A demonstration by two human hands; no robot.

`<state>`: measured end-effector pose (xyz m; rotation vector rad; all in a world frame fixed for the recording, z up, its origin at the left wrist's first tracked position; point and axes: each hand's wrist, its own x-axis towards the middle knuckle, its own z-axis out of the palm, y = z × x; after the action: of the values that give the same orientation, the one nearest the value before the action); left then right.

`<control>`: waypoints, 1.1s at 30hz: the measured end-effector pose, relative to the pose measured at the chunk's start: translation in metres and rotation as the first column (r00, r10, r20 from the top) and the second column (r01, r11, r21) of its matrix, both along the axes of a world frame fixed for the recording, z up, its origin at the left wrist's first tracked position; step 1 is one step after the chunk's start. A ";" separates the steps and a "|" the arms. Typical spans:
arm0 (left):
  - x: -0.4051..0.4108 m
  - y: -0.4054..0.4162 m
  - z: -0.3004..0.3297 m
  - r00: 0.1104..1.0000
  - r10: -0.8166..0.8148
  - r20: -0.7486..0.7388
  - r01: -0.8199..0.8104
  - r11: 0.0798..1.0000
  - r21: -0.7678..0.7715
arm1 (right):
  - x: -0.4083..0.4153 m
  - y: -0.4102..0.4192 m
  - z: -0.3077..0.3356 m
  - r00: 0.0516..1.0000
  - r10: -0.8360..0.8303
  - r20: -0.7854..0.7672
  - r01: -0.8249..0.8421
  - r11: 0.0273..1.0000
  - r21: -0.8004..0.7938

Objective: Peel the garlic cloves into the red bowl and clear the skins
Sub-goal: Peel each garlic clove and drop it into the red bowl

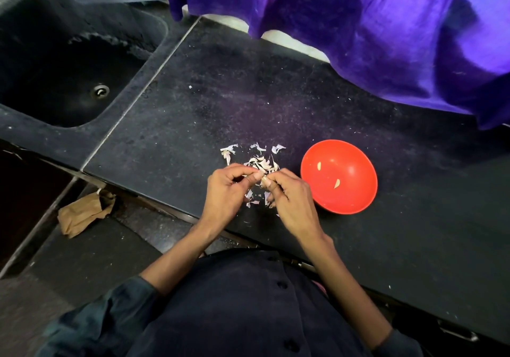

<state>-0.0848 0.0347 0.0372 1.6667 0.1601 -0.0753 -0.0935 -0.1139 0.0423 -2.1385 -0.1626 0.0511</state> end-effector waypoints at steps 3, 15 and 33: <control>0.000 0.001 0.002 0.998 0.003 -0.065 -0.008 0.996 -0.083 | -0.001 0.001 0.002 0.999 0.017 -0.031 -0.015 0.998 0.055; 0.001 0.002 0.003 0.997 0.018 -0.078 -0.027 0.992 -0.119 | 0.000 0.001 0.006 0.996 0.073 -0.051 -0.069 0.995 0.076; 0.002 0.003 -0.002 0.999 0.047 0.008 -0.047 0.995 0.090 | 0.000 0.003 -0.001 0.998 0.043 0.044 -0.041 0.998 -0.045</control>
<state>-0.0832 0.0376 0.0348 1.7516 0.2004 -0.0277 -0.0931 -0.1107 0.0416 -2.1809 -0.2345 0.0317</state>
